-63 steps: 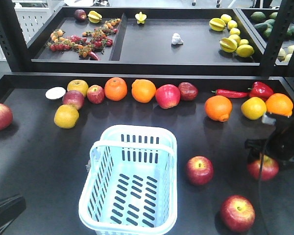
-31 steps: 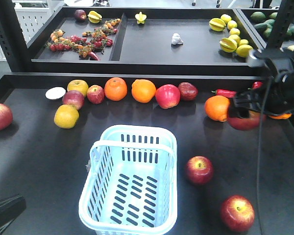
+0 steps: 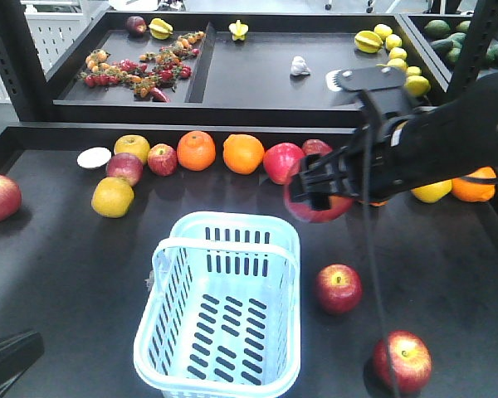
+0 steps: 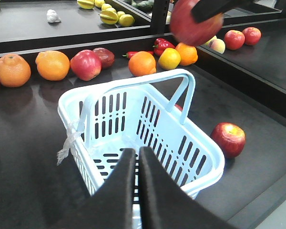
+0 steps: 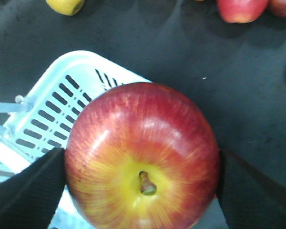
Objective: Pick three apples into basket with both arms
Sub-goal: 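Carry the red apple over the basket with the right gripper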
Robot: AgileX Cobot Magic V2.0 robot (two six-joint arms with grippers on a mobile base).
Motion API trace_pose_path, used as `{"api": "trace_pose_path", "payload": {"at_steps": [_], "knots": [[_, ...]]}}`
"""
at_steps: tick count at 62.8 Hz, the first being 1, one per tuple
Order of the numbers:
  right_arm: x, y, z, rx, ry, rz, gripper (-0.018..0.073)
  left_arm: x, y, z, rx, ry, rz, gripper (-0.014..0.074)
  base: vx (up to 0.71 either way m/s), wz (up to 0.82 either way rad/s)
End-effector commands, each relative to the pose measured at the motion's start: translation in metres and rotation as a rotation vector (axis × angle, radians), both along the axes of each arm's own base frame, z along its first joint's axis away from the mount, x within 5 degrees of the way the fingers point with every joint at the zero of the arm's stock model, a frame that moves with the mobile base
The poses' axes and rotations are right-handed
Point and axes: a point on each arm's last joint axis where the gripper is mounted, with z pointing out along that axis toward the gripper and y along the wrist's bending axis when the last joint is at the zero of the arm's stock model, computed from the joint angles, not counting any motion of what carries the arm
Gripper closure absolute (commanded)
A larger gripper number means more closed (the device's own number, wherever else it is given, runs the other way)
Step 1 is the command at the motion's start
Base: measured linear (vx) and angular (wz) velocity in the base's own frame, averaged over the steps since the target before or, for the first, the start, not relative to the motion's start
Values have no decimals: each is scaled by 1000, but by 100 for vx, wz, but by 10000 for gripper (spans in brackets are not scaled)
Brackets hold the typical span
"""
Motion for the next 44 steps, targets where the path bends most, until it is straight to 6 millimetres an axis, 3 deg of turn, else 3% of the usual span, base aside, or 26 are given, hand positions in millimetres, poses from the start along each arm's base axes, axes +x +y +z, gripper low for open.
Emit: {"api": "trace_pose_path", "payload": {"at_steps": [1,28,44], "knots": [[8,9,19,90,-108,-18,375,0,-3,11,-23,-35,-23,602,0,0],[63,50,-9,132,101,18,276,0,-3,11,-23,-35,-23,602,0,0],[82,62,-31,110,200,46,218,0,-3,11,-23,-35,-23,602,0,0]]}}
